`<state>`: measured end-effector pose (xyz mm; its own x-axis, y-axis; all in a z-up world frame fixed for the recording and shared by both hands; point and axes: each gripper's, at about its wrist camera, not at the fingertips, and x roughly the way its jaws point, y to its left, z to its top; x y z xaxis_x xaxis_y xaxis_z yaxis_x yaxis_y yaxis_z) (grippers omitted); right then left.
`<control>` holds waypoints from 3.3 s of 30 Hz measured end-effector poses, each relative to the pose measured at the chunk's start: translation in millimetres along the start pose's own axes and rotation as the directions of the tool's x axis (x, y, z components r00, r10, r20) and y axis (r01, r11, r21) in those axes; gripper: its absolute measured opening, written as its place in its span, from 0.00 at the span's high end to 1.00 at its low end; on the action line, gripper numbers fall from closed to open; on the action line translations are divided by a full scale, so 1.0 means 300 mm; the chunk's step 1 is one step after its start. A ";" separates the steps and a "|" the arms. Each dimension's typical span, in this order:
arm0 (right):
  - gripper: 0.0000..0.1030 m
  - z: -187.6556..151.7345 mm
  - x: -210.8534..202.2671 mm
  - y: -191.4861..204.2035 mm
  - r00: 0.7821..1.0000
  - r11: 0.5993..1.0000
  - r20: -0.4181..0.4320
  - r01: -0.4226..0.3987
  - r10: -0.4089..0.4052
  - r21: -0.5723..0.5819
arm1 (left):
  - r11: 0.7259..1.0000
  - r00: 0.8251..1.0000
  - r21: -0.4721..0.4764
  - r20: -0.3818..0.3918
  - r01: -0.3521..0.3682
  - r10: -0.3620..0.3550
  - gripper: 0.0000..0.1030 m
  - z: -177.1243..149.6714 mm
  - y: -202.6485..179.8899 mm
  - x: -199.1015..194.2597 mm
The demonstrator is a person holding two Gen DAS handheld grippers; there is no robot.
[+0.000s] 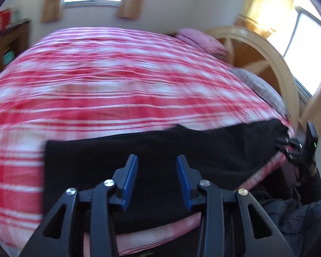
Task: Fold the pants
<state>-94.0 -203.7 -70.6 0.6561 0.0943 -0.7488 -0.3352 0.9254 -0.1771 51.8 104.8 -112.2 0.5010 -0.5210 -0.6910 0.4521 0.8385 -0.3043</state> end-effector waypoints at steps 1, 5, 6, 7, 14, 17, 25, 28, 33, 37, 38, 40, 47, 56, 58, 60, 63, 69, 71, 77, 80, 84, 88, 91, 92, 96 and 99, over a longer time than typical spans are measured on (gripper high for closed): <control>0.75 -0.018 -0.024 -0.050 0.999 0.998 0.005 0.041 -0.041 0.041 | 0.999 0.999 0.039 -0.023 0.031 -0.030 0.61 0.013 -0.057 0.043; 0.75 -0.080 -0.107 -0.209 0.990 0.967 0.026 0.131 -0.140 0.217 | 0.975 0.981 0.140 -0.114 0.171 -0.156 0.61 0.055 -0.291 0.206; 0.75 -0.095 -0.127 -0.250 0.988 0.954 0.035 0.138 -0.152 0.265 | 0.966 0.973 0.154 -0.135 0.208 -0.188 0.61 0.065 -0.345 0.237; 0.75 -0.110 -0.143 -0.286 0.985 0.940 0.042 0.144 -0.165 0.309 | 0.955 0.964 0.171 -0.158 0.241 -0.215 0.61 0.071 -0.399 0.270; 0.75 -0.201 -0.214 -0.495 0.974 0.798 0.096 0.109 -0.204 0.593 | 0.857 0.898 0.307 -0.289 0.414 -0.330 0.61 0.046 -0.780 0.434; 0.75 -0.240 -0.230 -0.557 0.971 0.739 0.100 0.097 -0.217 0.667 | 0.830 0.884 0.338 -0.320 0.443 -0.341 0.61 0.022 -0.866 0.451; 0.58 -0.340 -0.241 -0.672 0.972 0.572 0.181 -0.062 -0.153 0.818 | 0.801 0.873 0.390 -0.372 0.455 -0.315 0.61 -0.011 -0.951 0.516; 0.58 -0.363 -0.238 -0.698 0.968 0.521 0.210 -0.108 -0.139 0.846 | 0.802 0.870 0.385 -0.379 0.457 -0.315 0.61 -0.021 -0.943 0.530; 0.59 -0.391 -0.205 -0.762 0.968 0.434 0.213 -0.137 -0.131 0.891 | 0.807 0.865 0.373 -0.395 0.458 -0.309 0.61 -0.030 -0.940 0.561; 0.93 -0.384 -0.198 -0.782 0.968 0.445 0.206 -0.122 -0.146 0.887 | 0.806 0.862 0.367 -0.396 0.464 -0.316 0.61 -0.032 -0.929 0.553; 0.95 -0.378 -0.207 -0.781 0.965 0.455 0.213 -0.122 -0.155 0.882 | 0.807 0.861 0.362 -0.397 0.466 -0.318 0.61 -0.033 -0.925 0.552; 1.00 -0.365 -0.242 -0.771 0.956 0.486 0.229 -0.113 -0.185 0.867 | 0.808 0.860 0.362 -0.398 0.466 -0.317 0.61 -0.035 -0.922 0.551; 1.00 -0.341 -0.335 -0.759 0.945 0.553 0.251 -0.097 -0.211 0.828 | 0.803 0.863 0.378 -0.401 0.460 -0.306 0.61 -0.042 -0.932 0.550; 0.28 -0.388 -0.288 -0.750 0.963 0.419 0.243 -0.176 -0.113 0.891 | 0.806 0.860 0.364 -0.402 0.466 -0.316 0.61 -0.032 -0.927 0.562; 0.29 -0.371 -0.251 -0.749 0.975 0.408 0.202 -0.147 -0.094 0.901 | 0.803 0.863 0.376 -0.399 0.462 -0.309 0.61 -0.034 -0.933 0.560; 0.32 -0.358 -0.201 -0.754 0.979 0.396 0.199 -0.161 -0.054 0.904 | 0.799 0.867 0.390 -0.394 0.458 -0.305 0.61 -0.035 -0.936 0.555; 0.75 -0.362 -0.130 -0.781 0.989 0.357 0.148 -0.127 -0.030 0.925 | 0.797 0.866 0.390 -0.392 0.461 -0.309 0.61 -0.036 -0.933 0.555; 0.96 -0.298 -0.196 -0.799 0.964 0.433 0.241 -0.171 -0.112 0.885 | 0.797 0.857 0.371 -0.400 0.476 -0.326 0.61 -0.037 -0.928 0.561; 0.97 -0.249 -0.265 -0.765 0.941 0.521 0.311 -0.200 -0.134 0.830 | 0.798 0.854 0.364 -0.401 0.481 -0.332 0.61 -0.038 -0.927 0.562; 0.97 -0.274 -0.312 -0.691 0.950 0.625 0.264 -0.104 -0.168 0.774 | 0.798 0.845 0.345 -0.406 0.495 -0.348 0.61 -0.034 -0.910 0.569; 0.97 -0.389 -0.286 -0.710 0.965 0.581 0.199 -0.066 -0.168 0.811 | 0.793 0.844 0.353 -0.409 0.496 -0.346 0.61 -0.036 -0.912 0.571; 0.96 -0.449 -0.272 -0.718 0.971 0.565 0.203 -0.097 -0.128 0.819 | 0.781 0.848 0.387 -0.418 0.490 -0.325 0.61 -0.034 -0.927 0.562; 0.94 -0.446 -0.276 -0.720 0.968 0.571 0.194 -0.070 -0.159 0.818 | 0.765 0.862 0.440 -0.416 0.469 -0.289 0.61 -0.039 -0.949 0.549; 0.93 -0.455 -0.247 -0.732 0.970 0.553 0.188 -0.074 -0.153 0.830 | 0.746 0.882 0.502 -0.400 0.438 -0.250 0.61 -0.059 -0.961 0.538; 0.93 -0.457 -0.239 -0.730 0.971 0.556 0.182 -0.068 -0.153 0.829 | 0.739 0.887 0.518 -0.395 0.430 -0.239 0.61 -0.065 -0.965 0.537; 0.93 -0.438 -0.223 -0.712 0.973 0.579 0.168 -0.044 -0.162 0.814 | 0.723 0.901 0.562 -0.380 0.403 -0.207 0.62 -0.073 -0.982 0.531; 0.93 -0.422 -0.217 -0.698 0.972 0.607 0.160 -0.022 -0.174 0.794 | 0.737 0.909 0.556 -0.368 0.383 -0.195 0.73 -0.059 -0.968 0.526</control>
<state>-152.2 -450.2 -65.5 0.8041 -0.0107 -0.5944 0.3189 0.8515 0.4161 -13.4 -218.1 -144.5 0.0958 -0.5782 -0.8103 0.9358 0.3296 -0.1246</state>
